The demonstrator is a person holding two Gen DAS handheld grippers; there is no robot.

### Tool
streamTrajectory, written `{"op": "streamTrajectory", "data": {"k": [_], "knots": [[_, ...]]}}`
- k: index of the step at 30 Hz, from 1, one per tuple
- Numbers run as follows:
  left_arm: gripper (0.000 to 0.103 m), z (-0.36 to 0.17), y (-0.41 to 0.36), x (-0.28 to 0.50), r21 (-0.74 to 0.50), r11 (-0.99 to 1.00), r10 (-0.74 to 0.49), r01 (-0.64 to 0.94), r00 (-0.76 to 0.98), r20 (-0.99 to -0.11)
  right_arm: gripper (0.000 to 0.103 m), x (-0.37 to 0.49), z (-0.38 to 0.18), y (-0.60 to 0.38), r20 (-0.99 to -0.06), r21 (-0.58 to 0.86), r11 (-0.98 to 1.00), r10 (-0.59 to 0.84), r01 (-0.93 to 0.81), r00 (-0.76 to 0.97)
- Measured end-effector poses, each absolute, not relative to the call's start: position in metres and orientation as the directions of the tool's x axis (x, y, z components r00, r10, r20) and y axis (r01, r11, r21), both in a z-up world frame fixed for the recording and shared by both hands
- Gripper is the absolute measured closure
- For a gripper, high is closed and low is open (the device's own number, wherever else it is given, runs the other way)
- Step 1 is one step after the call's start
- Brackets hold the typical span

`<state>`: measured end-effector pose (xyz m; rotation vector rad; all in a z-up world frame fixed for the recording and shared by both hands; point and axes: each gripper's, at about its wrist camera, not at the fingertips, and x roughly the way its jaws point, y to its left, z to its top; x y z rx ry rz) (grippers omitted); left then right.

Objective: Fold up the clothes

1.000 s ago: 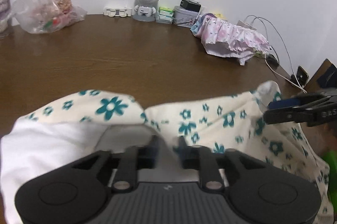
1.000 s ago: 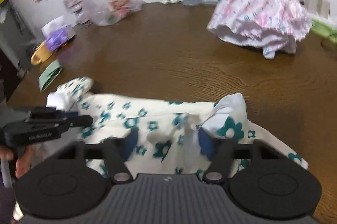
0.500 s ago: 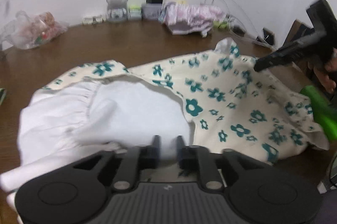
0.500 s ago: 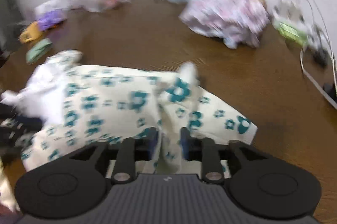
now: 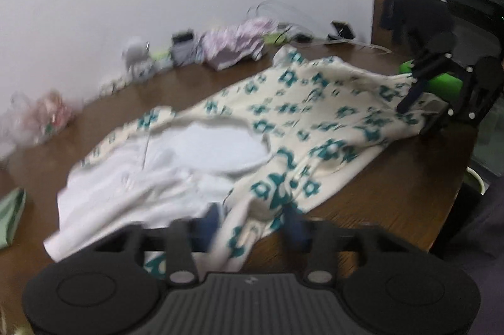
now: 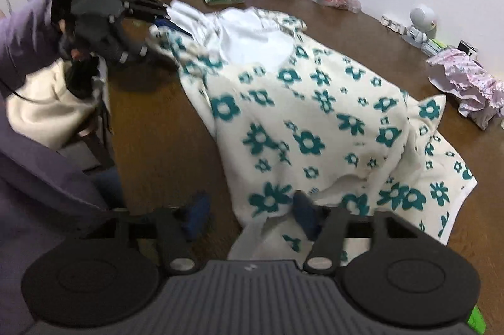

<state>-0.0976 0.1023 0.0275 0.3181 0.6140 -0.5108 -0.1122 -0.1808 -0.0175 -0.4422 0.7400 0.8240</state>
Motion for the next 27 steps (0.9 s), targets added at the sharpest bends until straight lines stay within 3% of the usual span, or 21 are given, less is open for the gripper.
{"op": "streamTrajectory", "data": {"k": [1, 2, 3, 9, 15, 18, 19, 21, 24, 26, 27], "knots": [[0.090, 0.027, 0.109, -0.099, 0.111, 0.834, -0.370, 0.541, 0.697, -0.614, 0.077, -0.111, -0.017, -0.185, -0.730, -0.065, 0.624, 0.503, -0.779, 0.463], [0.091, 0.028, 0.114, -0.102, 0.091, 0.830, -0.388, 0.550, 0.686, -0.616, 0.093, -0.108, -0.016, -0.191, -0.725, -0.053, 0.638, 0.505, -0.768, 0.469], [0.092, 0.028, 0.119, -0.105, 0.070, 0.822, -0.408, 0.565, 0.671, -0.620, 0.097, -0.106, -0.015, -0.198, -0.720, -0.041, 0.651, 0.507, -0.758, 0.475], [0.094, 0.040, 0.127, -0.129, 0.047, 0.738, -0.485, 0.673, 0.577, -0.657, 0.098, -0.109, -0.001, -0.219, -0.716, 0.041, 0.611, 0.570, -0.791, 0.404], [0.093, 0.083, 0.146, -0.107, 0.004, 0.692, -0.562, 0.722, 0.542, -0.625, 0.098, -0.082, 0.025, -0.225, -0.733, 0.097, 0.515, 0.616, -0.852, 0.289], [0.074, 0.085, 0.143, -0.080, 0.041, 0.702, -0.501, 0.711, 0.534, -0.681, 0.094, -0.047, 0.035, -0.227, -0.737, 0.105, 0.540, 0.606, -0.835, 0.299], [0.063, 0.082, 0.140, -0.071, 0.075, 0.719, -0.455, 0.691, 0.550, -0.700, 0.091, -0.036, 0.035, -0.226, -0.742, 0.081, 0.575, 0.580, -0.814, 0.336], [0.060, 0.080, 0.142, -0.067, 0.090, 0.737, -0.431, 0.670, 0.568, -0.701, 0.076, -0.025, 0.037, -0.224, -0.738, 0.022, 0.630, 0.534, -0.776, 0.412], [0.051, 0.080, 0.146, -0.078, 0.082, 0.736, -0.461, 0.672, 0.586, -0.667, 0.076, -0.020, 0.041, -0.220, -0.709, -0.054, 0.682, 0.488, -0.730, 0.508], [0.031, 0.080, 0.145, -0.094, 0.083, 0.714, -0.502, 0.695, 0.591, -0.631, 0.073, -0.034, 0.043, -0.214, -0.673, -0.020, 0.631, 0.565, -0.776, 0.477], [0.030, 0.076, 0.141, -0.099, 0.096, 0.693, -0.518, 0.715, 0.586, -0.624, 0.068, -0.041, 0.041, -0.208, -0.663, -0.008, 0.597, 0.597, -0.802, 0.451]]}}
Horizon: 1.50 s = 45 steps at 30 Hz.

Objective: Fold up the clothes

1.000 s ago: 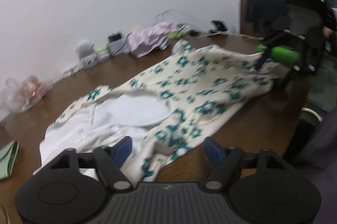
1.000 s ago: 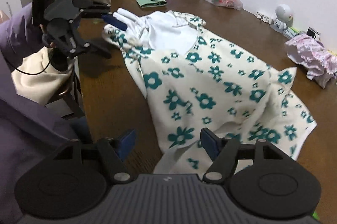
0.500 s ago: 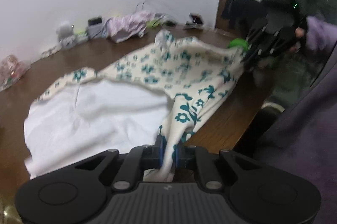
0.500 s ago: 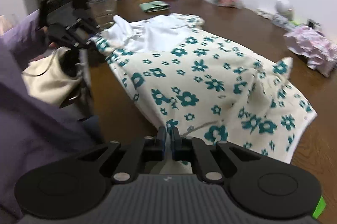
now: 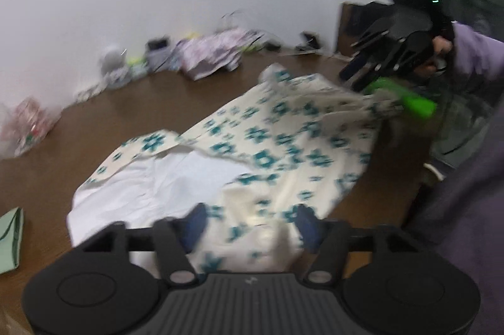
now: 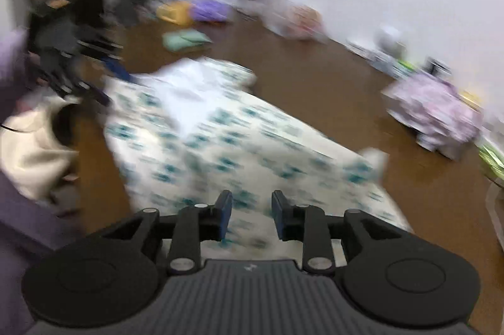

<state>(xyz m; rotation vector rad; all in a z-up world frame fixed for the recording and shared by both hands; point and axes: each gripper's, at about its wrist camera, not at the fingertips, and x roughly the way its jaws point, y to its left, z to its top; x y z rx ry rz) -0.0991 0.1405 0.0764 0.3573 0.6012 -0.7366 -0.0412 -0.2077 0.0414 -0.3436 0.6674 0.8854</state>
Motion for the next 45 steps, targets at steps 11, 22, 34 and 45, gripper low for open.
{"op": "streamTrajectory", "data": {"k": [11, 22, 34, 45], "knots": [[0.040, 0.030, 0.135, -0.081, 0.093, 0.745, -0.442, 0.660, 0.593, -0.674, 0.086, -0.021, -0.002, -0.203, -0.745, -0.044, 0.665, 0.475, -0.745, 0.468], [0.029, 0.069, 0.127, -0.095, -0.025, 0.728, -0.584, 0.685, 0.601, -0.547, 0.081, -0.066, 0.040, -0.236, -0.755, 0.016, 0.516, 0.568, -0.856, 0.328], [0.021, 0.075, 0.129, -0.070, 0.049, 0.789, -0.480, 0.613, 0.665, -0.572, 0.048, -0.034, 0.053, -0.268, -0.748, -0.171, 0.670, 0.390, -0.723, 0.538], [0.025, 0.066, 0.074, 0.092, 0.312, 0.690, -0.263, 0.653, 0.628, -0.732, 0.062, 0.117, 0.041, -0.154, -0.845, -0.164, 0.469, 0.386, -0.868, 0.369]]}}
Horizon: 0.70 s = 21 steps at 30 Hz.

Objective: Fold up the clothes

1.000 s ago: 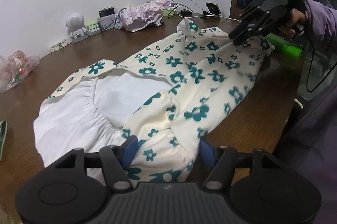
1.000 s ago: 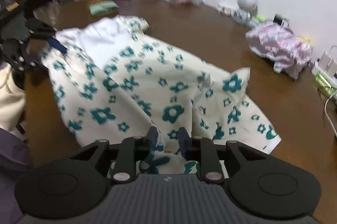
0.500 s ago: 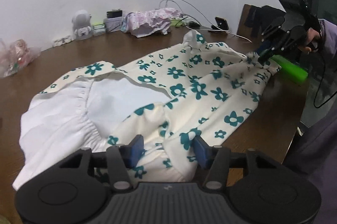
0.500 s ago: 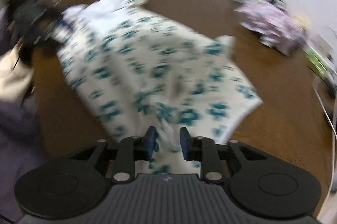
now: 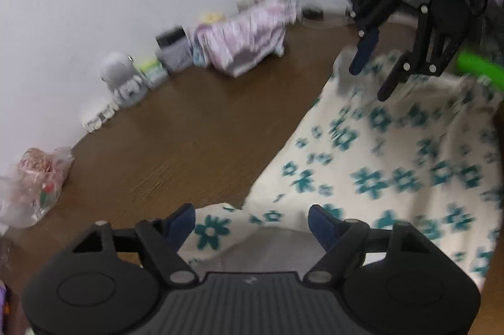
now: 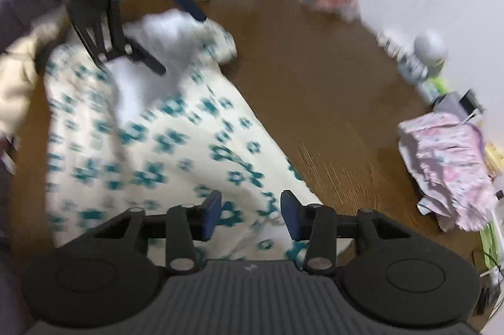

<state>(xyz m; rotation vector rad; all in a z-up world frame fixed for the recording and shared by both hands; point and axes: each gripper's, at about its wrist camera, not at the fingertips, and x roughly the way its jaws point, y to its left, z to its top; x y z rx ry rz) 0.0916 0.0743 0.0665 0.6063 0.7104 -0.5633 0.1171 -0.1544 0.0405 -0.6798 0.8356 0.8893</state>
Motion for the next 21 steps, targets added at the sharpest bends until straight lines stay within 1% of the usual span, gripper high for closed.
{"op": "streamTrajectory", "data": {"k": [4, 5, 7, 8, 9, 10, 12, 14, 15, 16, 17, 18, 21], "knots": [[0.025, 0.062, 0.089, 0.121, 0.255, 0.740, -0.251, 0.622, 0.607, -0.754, 0.062, 0.143, 0.026, -0.155, -0.851, -0.137, 0.487, 0.388, -0.863, 0.354], [0.023, 0.061, 0.095, 0.127, 0.236, 0.757, -0.250, 0.610, 0.603, -0.758, 0.061, 0.148, 0.025, -0.159, -0.844, -0.128, 0.500, 0.399, -0.857, 0.359], [0.020, 0.054, 0.100, 0.141, 0.209, 0.776, -0.234, 0.596, 0.578, -0.782, 0.057, 0.155, 0.020, -0.162, -0.841, -0.110, 0.500, 0.413, -0.859, 0.349], [0.020, 0.048, 0.102, 0.149, 0.195, 0.786, -0.221, 0.586, 0.562, -0.797, 0.053, 0.157, 0.017, -0.162, -0.841, -0.108, 0.495, 0.417, -0.862, 0.344], [0.020, 0.045, 0.105, 0.155, 0.172, 0.800, -0.219, 0.574, 0.547, -0.808, 0.051, 0.160, 0.014, -0.163, -0.841, -0.110, 0.496, 0.415, -0.861, 0.346], [0.022, 0.043, 0.109, 0.159, 0.144, 0.815, -0.223, 0.561, 0.533, -0.817, 0.051, 0.163, 0.011, -0.164, -0.840, -0.118, 0.507, 0.407, -0.854, 0.359], [0.031, 0.043, 0.114, 0.160, 0.095, 0.826, -0.255, 0.556, 0.518, -0.816, 0.051, 0.170, 0.008, -0.167, -0.837, -0.116, 0.538, 0.399, -0.835, 0.374], [0.046, 0.045, 0.116, 0.160, 0.065, 0.827, -0.276, 0.558, 0.504, -0.819, 0.052, 0.176, 0.004, -0.169, -0.836, -0.116, 0.566, 0.389, -0.816, 0.388], [0.051, 0.046, 0.115, 0.159, 0.060, 0.828, -0.275, 0.557, 0.498, -0.822, 0.055, 0.178, 0.002, -0.171, -0.837, -0.098, 0.570, 0.397, -0.816, 0.378], [0.069, 0.048, 0.114, 0.157, 0.062, 0.824, -0.277, 0.564, 0.496, -0.823, 0.060, 0.180, 0.001, -0.172, -0.836, -0.071, 0.571, 0.413, -0.818, 0.361], [0.088, 0.051, 0.112, 0.154, 0.077, 0.820, -0.273, 0.567, 0.506, -0.818, 0.081, 0.181, 0.001, -0.173, -0.837, -0.041, 0.569, 0.429, -0.821, 0.340], [0.090, 0.055, 0.110, 0.150, 0.095, 0.819, -0.265, 0.566, 0.521, -0.811, 0.099, 0.178, 0.002, -0.173, -0.837, -0.030, 0.559, 0.439, -0.828, 0.326], [0.091, 0.074, 0.109, 0.131, 0.146, 0.817, -0.261, 0.557, 0.585, -0.768, 0.099, 0.158, 0.012, -0.170, -0.823, -0.105, 0.520, 0.433, -0.848, 0.368]]}}
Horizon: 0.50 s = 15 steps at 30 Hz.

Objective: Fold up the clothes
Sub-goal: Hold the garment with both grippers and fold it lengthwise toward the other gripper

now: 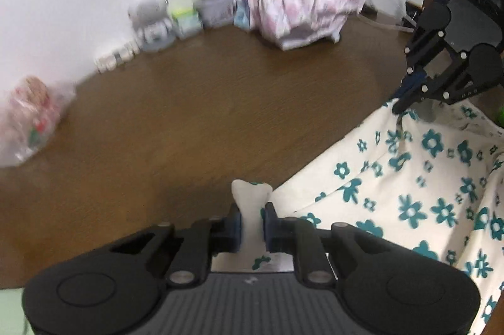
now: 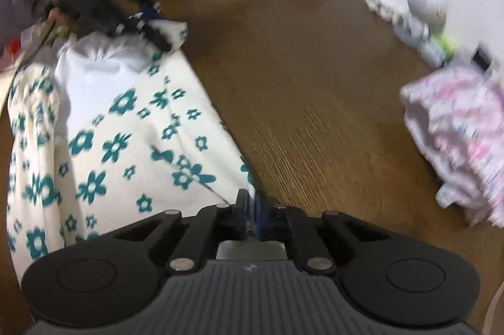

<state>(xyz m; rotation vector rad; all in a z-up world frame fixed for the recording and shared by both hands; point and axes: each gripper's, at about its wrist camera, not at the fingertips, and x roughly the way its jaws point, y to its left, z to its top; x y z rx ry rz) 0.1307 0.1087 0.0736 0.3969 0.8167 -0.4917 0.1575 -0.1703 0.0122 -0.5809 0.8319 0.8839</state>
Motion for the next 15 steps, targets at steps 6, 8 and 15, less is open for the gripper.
{"op": "streamTrajectory", "data": {"k": [6, 8, 15], "knots": [[0.091, 0.103, 0.091, 0.047, 0.354, 0.757, -0.203, 0.550, 0.712, -0.672, 0.099, 0.092, 0.059, -0.182, -0.727, -0.258, 0.459, 0.487, -0.850, 0.484], [0.091, 0.098, 0.085, 0.015, 0.400, 0.737, -0.179, 0.545, 0.728, -0.662, 0.099, 0.060, 0.061, -0.180, -0.724, -0.324, 0.402, 0.478, -0.857, 0.498], [0.085, 0.052, 0.086, -0.060, 0.360, 0.694, -0.201, 0.623, 0.648, -0.734, 0.096, -0.024, 0.009, -0.158, -0.846, -0.375, 0.154, 0.346, -0.914, 0.406]]}}
